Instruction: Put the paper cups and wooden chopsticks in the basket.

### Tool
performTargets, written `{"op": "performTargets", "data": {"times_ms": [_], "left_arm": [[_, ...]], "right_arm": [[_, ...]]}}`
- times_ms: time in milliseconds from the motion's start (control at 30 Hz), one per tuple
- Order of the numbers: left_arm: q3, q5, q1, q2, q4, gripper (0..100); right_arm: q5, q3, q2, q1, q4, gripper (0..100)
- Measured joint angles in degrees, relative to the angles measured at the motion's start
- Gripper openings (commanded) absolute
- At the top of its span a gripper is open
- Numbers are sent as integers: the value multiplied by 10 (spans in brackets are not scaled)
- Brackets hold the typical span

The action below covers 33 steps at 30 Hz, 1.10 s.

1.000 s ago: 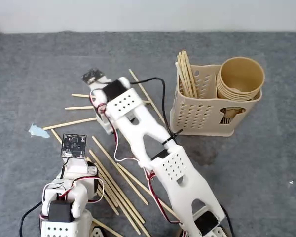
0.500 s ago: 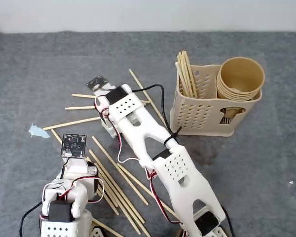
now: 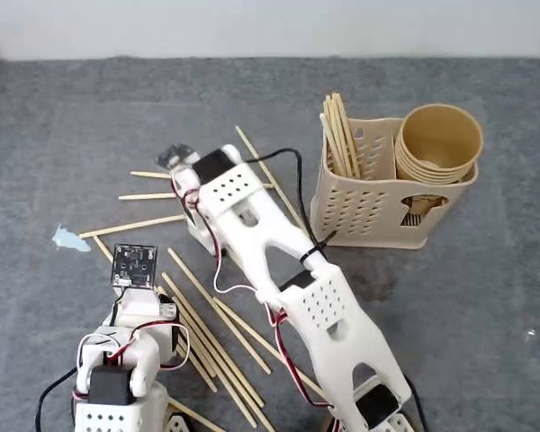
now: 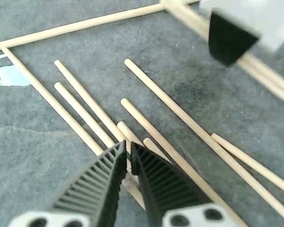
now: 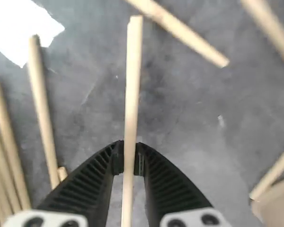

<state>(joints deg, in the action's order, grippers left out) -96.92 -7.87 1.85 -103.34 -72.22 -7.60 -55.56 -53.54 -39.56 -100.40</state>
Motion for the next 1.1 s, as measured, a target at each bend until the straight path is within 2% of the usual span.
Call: {"op": "performTargets", "data": {"times_ms": [333,600,767,967,1100], "left_arm": [[0,0,-1,0,0,14],[0,0,0,0,0,14],[0,0,-1,0,0,14],[0,0,-1,0,0,14],[0,0,0,0,0,14]], "right_arm": [[0,38,136,25,0,8],[-29,132,338,31,-1,8],[-53,137,462,39,-2,9],[-64,137,566,94,4,9],[-64,137,619,155,47,9]]}}
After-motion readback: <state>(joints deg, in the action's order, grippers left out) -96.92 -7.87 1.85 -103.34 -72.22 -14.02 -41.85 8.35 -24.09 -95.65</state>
